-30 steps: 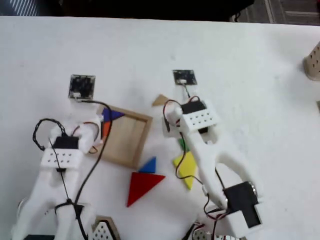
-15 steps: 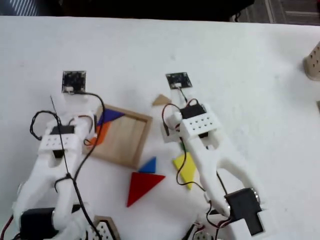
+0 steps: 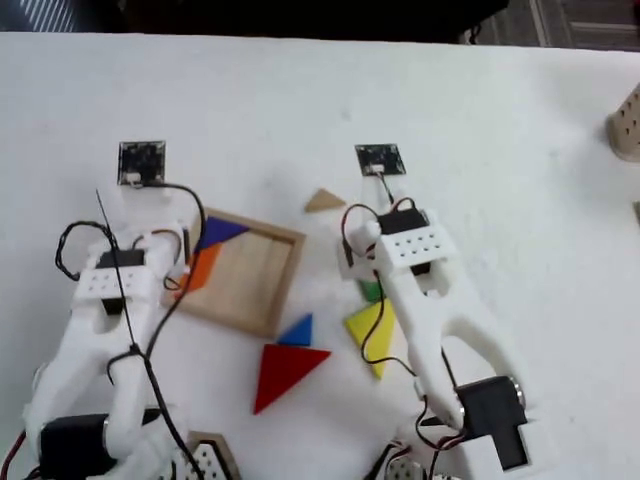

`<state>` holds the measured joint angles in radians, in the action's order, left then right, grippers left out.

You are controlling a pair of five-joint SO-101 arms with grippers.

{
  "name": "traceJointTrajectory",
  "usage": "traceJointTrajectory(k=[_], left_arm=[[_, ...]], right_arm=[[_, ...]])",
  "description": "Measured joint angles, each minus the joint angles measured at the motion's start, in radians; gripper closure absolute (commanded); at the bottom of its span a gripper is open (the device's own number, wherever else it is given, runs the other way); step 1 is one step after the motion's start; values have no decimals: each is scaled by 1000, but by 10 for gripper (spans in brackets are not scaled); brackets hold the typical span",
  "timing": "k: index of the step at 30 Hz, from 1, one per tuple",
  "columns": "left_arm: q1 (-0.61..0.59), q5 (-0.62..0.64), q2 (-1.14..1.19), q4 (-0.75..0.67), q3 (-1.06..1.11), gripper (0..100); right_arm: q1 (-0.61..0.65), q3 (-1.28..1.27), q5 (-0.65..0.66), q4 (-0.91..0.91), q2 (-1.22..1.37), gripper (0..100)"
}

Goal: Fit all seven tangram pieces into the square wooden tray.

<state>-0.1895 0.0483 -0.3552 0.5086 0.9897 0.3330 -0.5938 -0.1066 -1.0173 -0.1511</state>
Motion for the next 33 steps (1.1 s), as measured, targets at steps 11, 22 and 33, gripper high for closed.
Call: traceJointTrajectory(k=[11, 22, 33], left_arm=[[0, 0, 9, 0, 0, 976], [0, 0, 9, 0, 0, 976], [0, 0, 9, 0, 0, 976]], right_arm=[[-5, -41, 81, 330, 21, 773], [28, 249, 585, 390, 390, 822], [49, 574, 692, 213, 586, 825]])
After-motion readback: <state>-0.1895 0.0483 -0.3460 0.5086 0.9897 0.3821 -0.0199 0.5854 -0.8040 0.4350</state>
